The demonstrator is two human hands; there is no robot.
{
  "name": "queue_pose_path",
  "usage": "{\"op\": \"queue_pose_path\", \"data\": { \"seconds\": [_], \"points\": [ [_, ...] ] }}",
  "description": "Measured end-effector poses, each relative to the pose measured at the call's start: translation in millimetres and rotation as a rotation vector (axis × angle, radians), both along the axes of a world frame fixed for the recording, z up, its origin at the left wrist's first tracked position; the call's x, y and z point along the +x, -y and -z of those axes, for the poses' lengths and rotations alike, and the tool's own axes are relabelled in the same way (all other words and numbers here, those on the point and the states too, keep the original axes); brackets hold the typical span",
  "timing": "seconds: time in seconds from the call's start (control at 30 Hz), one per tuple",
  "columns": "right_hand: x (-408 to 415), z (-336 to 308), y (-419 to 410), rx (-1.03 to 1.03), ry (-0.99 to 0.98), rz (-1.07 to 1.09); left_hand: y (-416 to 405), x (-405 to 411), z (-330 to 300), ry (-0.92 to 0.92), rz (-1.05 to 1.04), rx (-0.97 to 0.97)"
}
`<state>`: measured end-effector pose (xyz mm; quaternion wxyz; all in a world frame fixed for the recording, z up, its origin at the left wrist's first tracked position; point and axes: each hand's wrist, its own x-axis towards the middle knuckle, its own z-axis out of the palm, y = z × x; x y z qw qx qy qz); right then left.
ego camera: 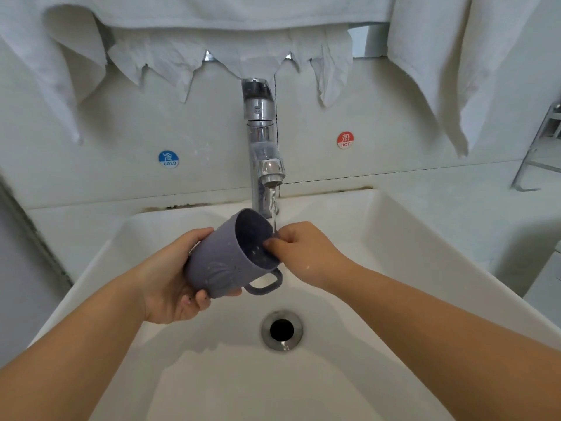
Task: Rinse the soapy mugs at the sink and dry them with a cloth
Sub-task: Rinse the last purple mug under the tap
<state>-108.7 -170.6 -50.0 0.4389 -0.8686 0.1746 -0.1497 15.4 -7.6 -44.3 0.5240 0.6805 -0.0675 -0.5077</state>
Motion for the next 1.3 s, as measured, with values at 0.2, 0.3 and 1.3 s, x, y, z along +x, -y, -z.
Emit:
{"op": "queue_pose_path", "data": {
  "seconds": [0.2, 0.3, 1.3],
  "points": [
    [0, 1, 0, -0.007, 0.009, 0.008, 1, -2, 3, 0.040, 0.020, 0.030],
    [-1, 0, -1, -0.114, -0.025, 0.024, 0, -4, 2, 0.022, 0.034, 0.048],
    [7, 15, -11, 0.108, -0.170, 0.097, 12, -29, -6, 0.172, -0.218, -0.085]
  ]
}}
